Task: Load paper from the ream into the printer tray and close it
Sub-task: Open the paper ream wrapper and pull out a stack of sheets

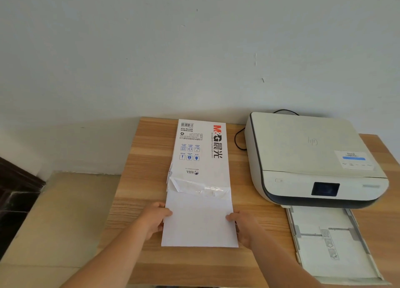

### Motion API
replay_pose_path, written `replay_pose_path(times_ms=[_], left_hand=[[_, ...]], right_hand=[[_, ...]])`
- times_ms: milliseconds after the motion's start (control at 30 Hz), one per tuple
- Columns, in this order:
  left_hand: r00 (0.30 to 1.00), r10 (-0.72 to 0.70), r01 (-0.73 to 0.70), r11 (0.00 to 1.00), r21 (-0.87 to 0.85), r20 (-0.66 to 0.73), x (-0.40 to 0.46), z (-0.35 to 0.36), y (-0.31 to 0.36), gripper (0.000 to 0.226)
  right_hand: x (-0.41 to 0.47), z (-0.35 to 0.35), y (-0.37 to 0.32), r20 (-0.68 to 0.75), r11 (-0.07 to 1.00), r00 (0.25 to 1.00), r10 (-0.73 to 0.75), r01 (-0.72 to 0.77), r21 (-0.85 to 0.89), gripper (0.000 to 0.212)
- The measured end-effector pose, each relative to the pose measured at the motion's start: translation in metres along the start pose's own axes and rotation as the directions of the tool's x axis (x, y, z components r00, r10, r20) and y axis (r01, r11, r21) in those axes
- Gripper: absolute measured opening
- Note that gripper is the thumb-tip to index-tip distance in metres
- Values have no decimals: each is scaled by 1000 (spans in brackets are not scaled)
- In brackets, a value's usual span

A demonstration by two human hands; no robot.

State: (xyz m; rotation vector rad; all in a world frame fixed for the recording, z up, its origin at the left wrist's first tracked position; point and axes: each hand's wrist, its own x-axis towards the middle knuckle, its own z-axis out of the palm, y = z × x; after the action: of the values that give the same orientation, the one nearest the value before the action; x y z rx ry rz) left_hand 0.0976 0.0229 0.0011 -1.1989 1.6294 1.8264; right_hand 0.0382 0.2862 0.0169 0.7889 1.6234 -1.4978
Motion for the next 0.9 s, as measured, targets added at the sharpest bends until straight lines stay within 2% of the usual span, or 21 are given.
replay_pose_path(times_ms=[67,267,467,567,667,900], left_hand=[[999,-12,12,1000,4,36,-1,-3,-2,19],[995,82,-78,994,-71,53,-2,-2,2,33],[988,148,-147,989,-21,45,-10,2,2,54],[978,206,-205,978,25,-23,-21,4,4,63],[965,255,-249,965,84,-67,-35,4,4,56],[931,349,-317,918,237,-109,-60,2,-7,41]], right_hand=[[-5,-2,3,5,1000,1000,6,-5,-18,21],[-9,4,7,-1,999,999,-46,46,2,32],[-14,7,2,3,973,974,-225,225,-55,63],[-10,9,2,-13,951,963,-269,263,-160,57],[-13,7,2,-23,919,959,-282,263,-296,48],[-31,-2,12,23,923,954,-299,296,-247,40]])
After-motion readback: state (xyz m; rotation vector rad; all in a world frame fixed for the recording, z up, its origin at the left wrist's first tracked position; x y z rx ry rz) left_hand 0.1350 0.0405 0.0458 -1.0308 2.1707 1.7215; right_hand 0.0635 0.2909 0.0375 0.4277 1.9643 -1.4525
